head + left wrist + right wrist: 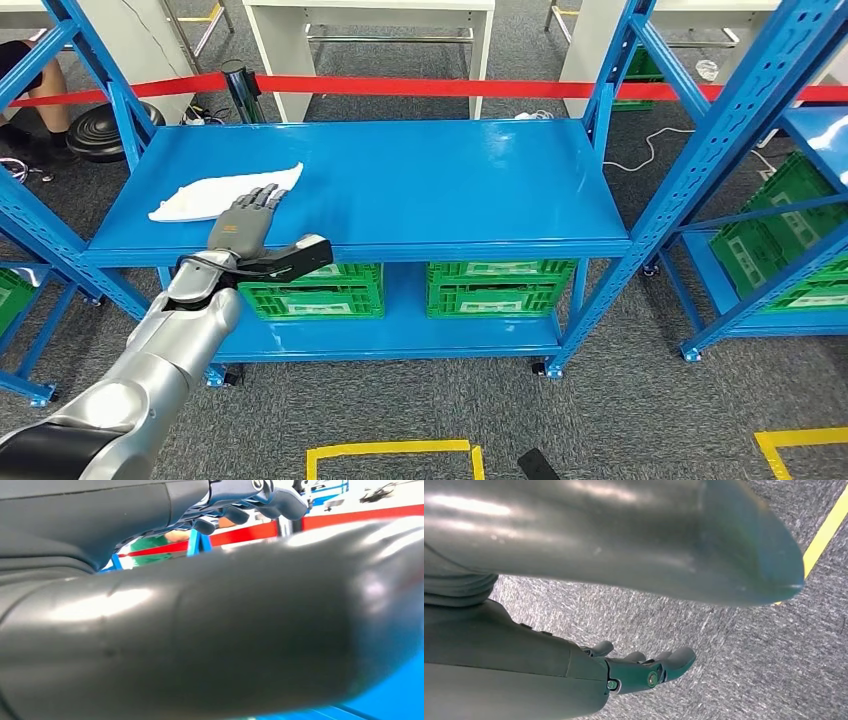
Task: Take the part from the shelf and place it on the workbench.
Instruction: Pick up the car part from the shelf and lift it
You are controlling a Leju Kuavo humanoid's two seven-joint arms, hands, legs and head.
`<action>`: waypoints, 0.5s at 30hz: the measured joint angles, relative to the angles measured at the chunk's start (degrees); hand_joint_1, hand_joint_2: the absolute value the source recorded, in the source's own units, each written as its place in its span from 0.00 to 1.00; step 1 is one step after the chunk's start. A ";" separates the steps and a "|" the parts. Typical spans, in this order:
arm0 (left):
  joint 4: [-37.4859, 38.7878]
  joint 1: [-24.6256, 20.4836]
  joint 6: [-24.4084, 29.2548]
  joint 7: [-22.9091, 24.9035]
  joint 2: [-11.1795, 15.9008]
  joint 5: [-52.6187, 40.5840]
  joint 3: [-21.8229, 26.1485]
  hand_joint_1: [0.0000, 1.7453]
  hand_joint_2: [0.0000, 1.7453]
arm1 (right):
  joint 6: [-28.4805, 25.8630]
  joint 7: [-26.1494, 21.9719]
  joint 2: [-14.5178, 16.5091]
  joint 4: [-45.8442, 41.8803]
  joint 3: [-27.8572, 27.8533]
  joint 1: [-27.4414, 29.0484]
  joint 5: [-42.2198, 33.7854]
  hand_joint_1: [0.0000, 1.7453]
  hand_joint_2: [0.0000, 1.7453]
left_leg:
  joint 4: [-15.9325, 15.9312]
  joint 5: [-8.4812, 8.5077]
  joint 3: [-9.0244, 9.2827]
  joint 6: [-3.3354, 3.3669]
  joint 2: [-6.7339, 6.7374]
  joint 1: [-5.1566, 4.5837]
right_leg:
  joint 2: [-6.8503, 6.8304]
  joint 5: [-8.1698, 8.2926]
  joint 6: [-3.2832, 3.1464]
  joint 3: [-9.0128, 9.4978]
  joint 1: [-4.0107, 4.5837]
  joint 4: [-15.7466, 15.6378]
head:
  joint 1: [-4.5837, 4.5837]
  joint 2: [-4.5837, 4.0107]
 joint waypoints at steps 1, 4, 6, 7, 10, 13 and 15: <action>0.21 -0.06 0.06 0.15 0.17 -0.06 0.23 0.00 0.00 | 0.00 -0.01 -0.01 0.00 -0.09 0.00 0.02 0.00 0.00 | 0.00 0.01 0.00 0.01 0.00 0.00 | 0.00 0.01 0.01 0.00 0.01 0.00 | 0.00 0.00; 0.76 -0.20 0.48 0.61 0.68 -0.27 0.96 0.00 0.00 | 0.01 -0.04 -0.02 0.00 -0.43 0.01 0.04 0.00 0.00 | 0.00 0.03 0.01 0.02 0.01 0.01 | 0.00 0.01 0.02 0.00 0.02 0.01 | 0.00 0.00; 1.06 -0.27 0.60 0.92 1.02 -0.49 1.38 0.00 0.00 | 0.03 -0.14 -0.02 0.00 -0.63 0.03 0.08 0.00 0.00 | -0.01 0.03 0.01 0.02 0.02 0.01 | 0.00 0.01 0.02 0.00 0.02 0.01 | 0.00 0.00; 1.19 -0.29 0.60 1.02 1.17 -0.62 1.63 0.00 0.00 | 0.05 -0.20 -0.02 0.00 -0.72 0.03 0.11 0.00 0.00 | -0.01 0.03 0.01 0.02 0.02 0.01 | 0.00 0.01 0.02 0.00 0.03 0.01 | 0.00 0.00; 1.51 -0.30 0.58 1.04 1.60 -0.96 2.21 0.00 0.00 | 0.12 -0.36 -0.02 0.00 -0.84 0.03 0.17 0.00 0.00 | -0.01 0.03 0.01 0.02 0.02 0.02 | 0.00 0.01 0.01 -0.01 0.03 0.01 | 0.00 0.00; 1.65 -0.31 0.58 1.03 1.85 -1.02 2.49 0.00 0.00 | 0.15 -0.51 -0.02 0.00 -0.92 0.03 0.21 0.00 0.00 | -0.01 0.03 0.01 0.02 0.02 0.02 | 0.00 0.01 0.01 -0.01 0.03 0.01 | 0.00 0.00; 1.73 -0.33 0.58 1.02 1.96 -1.02 2.67 0.00 0.00 | 0.15 -0.60 -0.02 0.00 -1.03 0.03 0.21 0.00 0.00 | -0.01 0.03 0.01 0.02 0.02 0.02 | 0.00 0.01 0.01 0.00 0.03 0.01 | 0.00 0.00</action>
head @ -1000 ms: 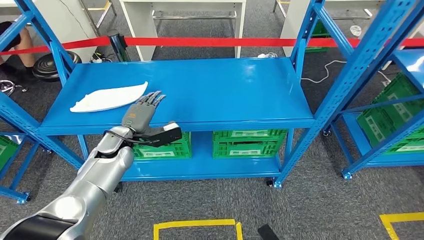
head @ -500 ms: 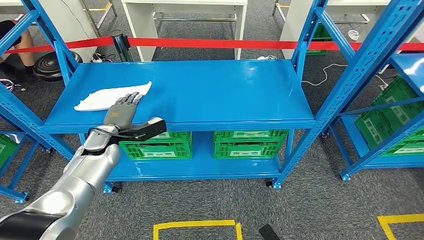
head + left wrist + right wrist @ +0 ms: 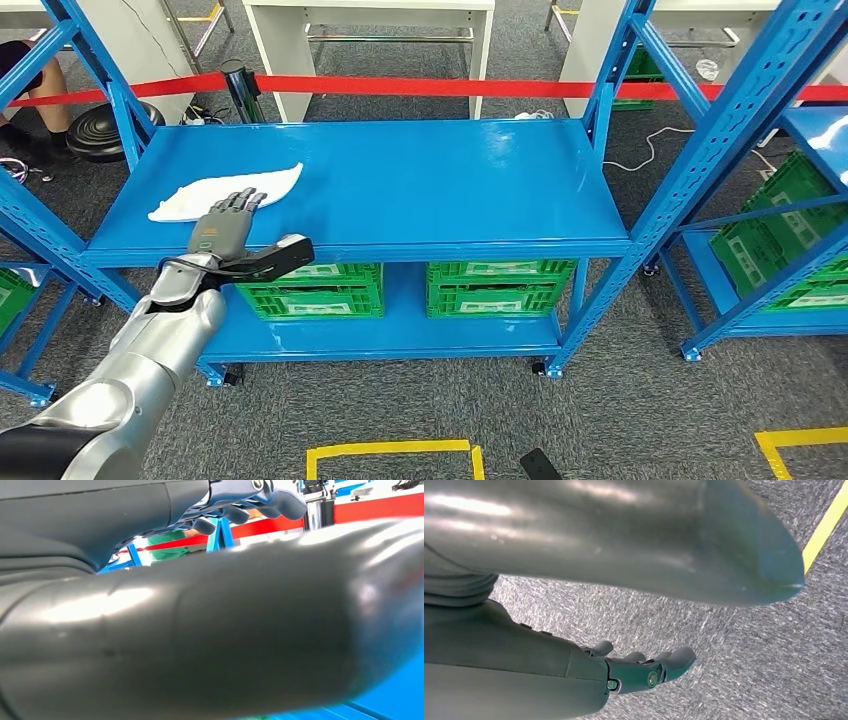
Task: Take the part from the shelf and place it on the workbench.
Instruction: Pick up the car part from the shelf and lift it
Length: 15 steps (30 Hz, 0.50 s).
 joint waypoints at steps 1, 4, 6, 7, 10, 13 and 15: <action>0.06 -0.03 0.00 0.01 0.04 -0.03 0.08 0.00 0.00 | 0.00 -0.02 0.00 0.00 -0.07 0.00 0.01 0.00 0.00 | 0.00 0.00 0.00 0.00 0.00 0.00 | 0.00 0.00 0.00 0.00 0.00 0.00 | 0.00 0.00; 0.29 -0.16 -0.01 0.08 0.17 -0.34 0.42 0.00 0.00 | 0.00 -0.02 0.00 0.00 -0.19 -0.01 0.14 0.00 0.00 | 0.00 0.00 0.00 0.00 0.00 0.00 | 0.00 0.00 0.00 0.01 0.00 0.00 | 0.00 0.00; 0.40 -0.19 -0.12 0.33 0.24 -0.87 0.62 0.00 0.00 | 0.00 -0.01 0.00 0.00 -0.22 -0.01 0.35 0.00 0.00 | 0.00 0.00 0.00 0.00 0.00 0.00 | 0.00 0.00 0.00 0.01 0.00 0.00 | 0.00 0.00; 0.45 -0.19 -0.23 0.49 0.27 -1.20 0.67 0.00 0.00 | 0.01 0.00 0.00 0.00 -0.22 -0.01 0.46 0.00 0.00 | 0.00 0.00 0.00 0.00 0.00 0.00 | 0.00 0.00 0.00 0.01 0.00 0.00 | 0.00 0.00; 0.63 -0.19 -0.68 1.01 0.37 -2.14 0.83 0.00 0.00 | 0.07 0.13 0.00 0.00 -0.23 -0.02 0.84 0.00 0.00 | 0.00 0.00 0.00 0.00 0.00 0.00 | 0.00 0.00 0.00 0.01 0.00 0.00 | 0.00 0.00; 0.74 -0.19 -0.85 1.21 0.52 -2.64 0.91 0.00 0.00 | 0.13 0.37 0.00 0.00 -0.23 -0.04 1.08 0.00 0.00 | 0.00 0.00 0.00 0.00 0.00 0.00 | 0.00 0.00 0.00 0.01 0.00 0.00 | 0.00 0.00; 0.79 -0.19 -0.86 1.23 0.61 -2.71 0.92 0.00 0.00 | 0.13 0.48 0.00 0.00 -0.23 -0.04 1.10 0.00 0.00 | 0.00 0.00 0.00 0.00 0.00 0.00 | 0.00 0.00 0.00 0.01 0.00 0.00 | 0.00 0.00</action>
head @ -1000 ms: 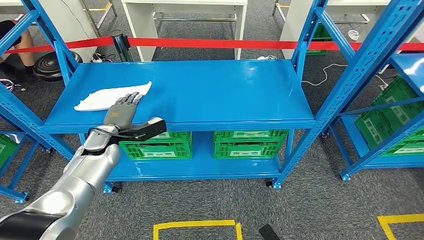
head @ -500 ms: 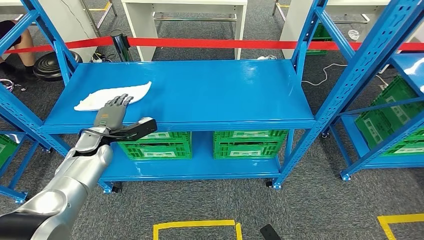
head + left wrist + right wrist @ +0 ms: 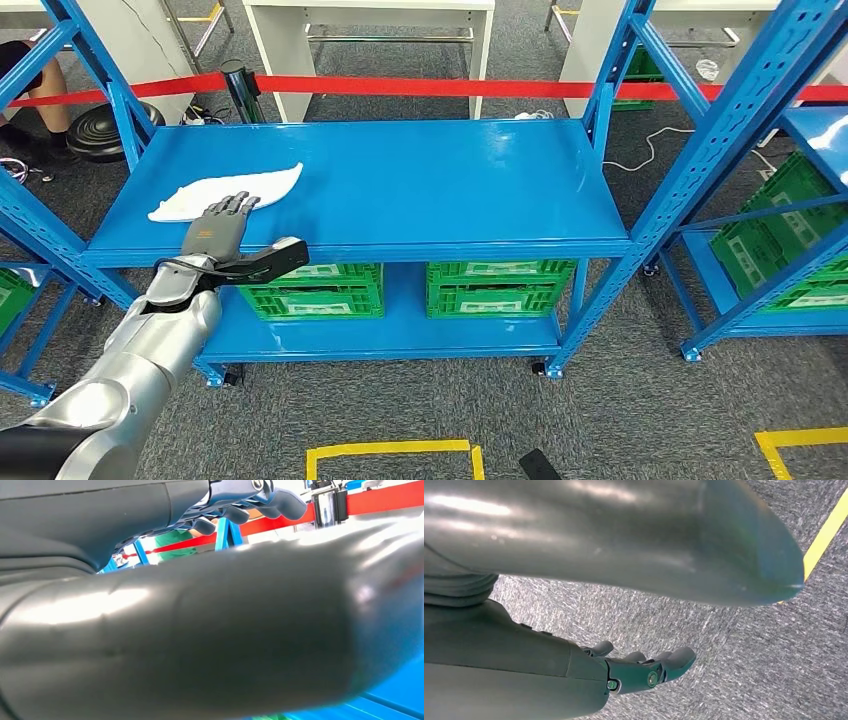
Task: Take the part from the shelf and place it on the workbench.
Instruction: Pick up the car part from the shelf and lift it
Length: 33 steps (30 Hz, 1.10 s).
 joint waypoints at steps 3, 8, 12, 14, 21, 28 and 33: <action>0.07 0.00 -0.02 0.01 0.08 -0.06 0.01 0.00 0.00 | 0.00 0.02 0.00 0.00 0.00 -0.01 0.00 0.00 0.00 | 0.00 0.00 0.00 0.00 0.00 0.00 | 0.00 0.00 0.00 0.00 0.00 0.00 | 0.00 0.00; 0.09 0.00 -0.10 -0.10 0.13 -0.97 0.01 0.00 0.00 | 0.10 0.05 0.00 0.00 0.00 -0.05 0.31 0.00 0.00 | 0.00 0.00 0.00 0.00 0.00 0.00 | 0.00 0.00 0.00 0.00 0.00 0.00 | 0.00 0.00; 0.08 0.00 0.17 -0.51 0.08 -1.66 0.01 0.00 0.00 | 0.46 0.10 0.00 0.00 0.00 -0.22 0.62 0.00 0.00 | 0.00 0.00 0.00 0.00 0.00 0.00 | 0.00 0.00 0.00 0.00 0.00 0.00 | 0.00 0.00; 0.09 0.00 0.16 -0.64 -0.02 -1.73 0.01 0.00 0.00 | 0.54 0.09 0.00 0.00 0.00 -0.29 0.73 0.00 0.00 | 0.00 0.00 0.00 0.00 0.00 0.00 | 0.00 0.00 0.00 0.00 0.00 0.00 | 0.00 0.00; 0.41 0.06 0.06 -0.75 -0.09 -1.62 0.19 0.00 0.00 | 0.74 0.12 0.00 0.00 0.00 -0.30 1.42 0.00 0.00 | 0.00 0.00 0.00 0.00 0.00 0.00 | 0.00 0.00 0.00 0.00 0.00 0.00 | 0.00 0.00; 0.82 0.18 0.16 -1.23 0.09 -1.57 1.06 0.00 0.00 | 0.95 0.13 0.04 0.00 0.00 -0.33 1.91 0.00 0.00 | 0.03 -0.33 0.00 0.65 -0.03 -0.33 | -0.05 0.03 0.72 0.18 -0.37 -0.46 | -0.01 0.00; 0.86 0.22 0.31 -1.40 -0.09 -1.58 1.57 0.00 0.00 | 0.94 0.13 0.02 -0.04 0.00 -0.43 1.89 0.00 0.00 | -1.71 0.05 1.42 1.46 0.35 0.38 | -0.22 -4.03 1.40 -4.16 -0.31 8.17 | 0.12 0.00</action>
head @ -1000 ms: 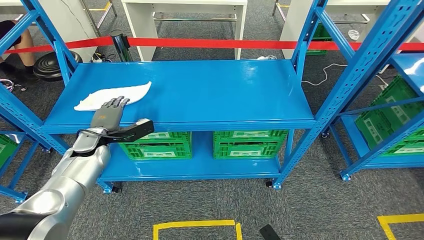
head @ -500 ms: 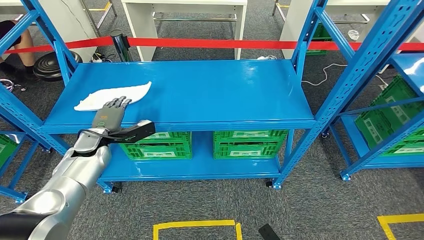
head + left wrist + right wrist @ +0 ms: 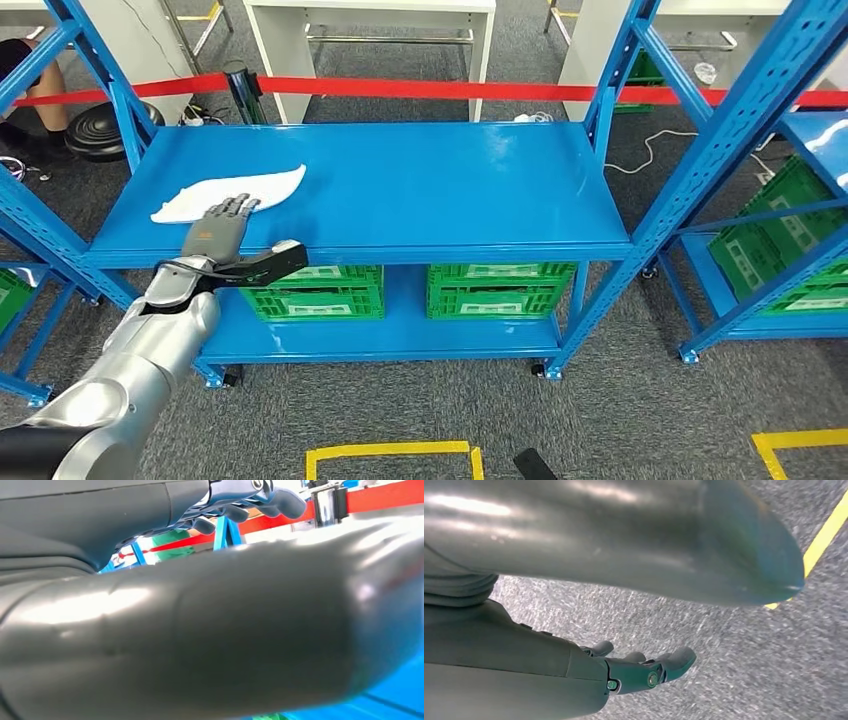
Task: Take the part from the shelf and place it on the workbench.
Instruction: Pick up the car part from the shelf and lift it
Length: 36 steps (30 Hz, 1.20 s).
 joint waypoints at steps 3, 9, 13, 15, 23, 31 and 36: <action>0.20 0.34 -0.06 -0.14 -0.24 -0.06 0.11 0.00 0.00 | -0.09 0.00 -0.01 0.00 -0.02 0.25 -0.06 0.00 0.00 | 0.37 -0.42 0.05 -0.07 0.02 0.09 | 0.00 -1.32 0.18 -4.99 -0.18 7.43 | 0.02 0.00; 0.30 0.42 -0.17 -0.32 -0.42 -0.13 0.30 0.00 0.00 | -0.21 -0.03 0.02 0.02 -0.14 0.33 -0.13 0.00 0.00 | 2.41 -2.18 -0.10 -2.29 -0.16 0.29 | 0.09 5.73 -0.57 0.19 -0.36 -6.10 | -0.05 0.00; 0.23 0.32 -0.18 -0.32 -0.48 -0.13 0.34 0.00 0.00 | -0.26 -0.02 0.02 0.02 -0.30 0.36 -0.14 0.00 0.00 | 3.36 -3.09 -0.46 -3.71 -0.15 0.45 | 0.22 5.79 -2.34 0.74 -0.45 -6.58 | -0.11 0.00; 0.26 0.21 -0.18 -0.31 -0.47 -0.13 0.36 0.00 0.00 | -0.26 -0.02 0.02 0.02 -0.36 0.36 -0.13 0.00 0.00 | 8.63 -5.59 -3.00 -4.23 -0.09 0.53 | 0.22 5.65 -2.85 1.18 -0.57 -6.76 | -0.27 0.00; 0.45 0.58 0.17 -0.25 -0.45 -0.43 0.48 0.00 0.00 | -0.29 -0.02 0.03 0.02 -0.50 0.32 -0.03 0.00 0.00 | 3.63 0.50 -2.77 -3.30 -0.19 0.23 | 0.45 4.21 -2.47 2.78 -0.46 -6.81 | -0.29 0.00; 0.47 0.73 0.45 0.61 -0.27 -0.61 1.41 0.00 0.00 | -0.20 0.00 0.01 0.02 -0.98 0.20 0.32 0.00 0.00 | 1.31 0.26 -1.64 -2.53 -0.50 0.10 | 0.19 4.36 -2.11 3.47 -0.15 -8.09 | -0.23 0.00; 0.48 0.77 0.52 1.20 0.08 -0.71 1.99 0.00 0.00 | -0.20 0.00 0.00 0.02 -1.01 0.14 0.57 0.00 0.00 | 1.31 0.24 -1.64 -2.09 -0.51 0.08 | 0.15 4.59 -1.47 3.70 -0.17 -8.58 | -0.24 0.00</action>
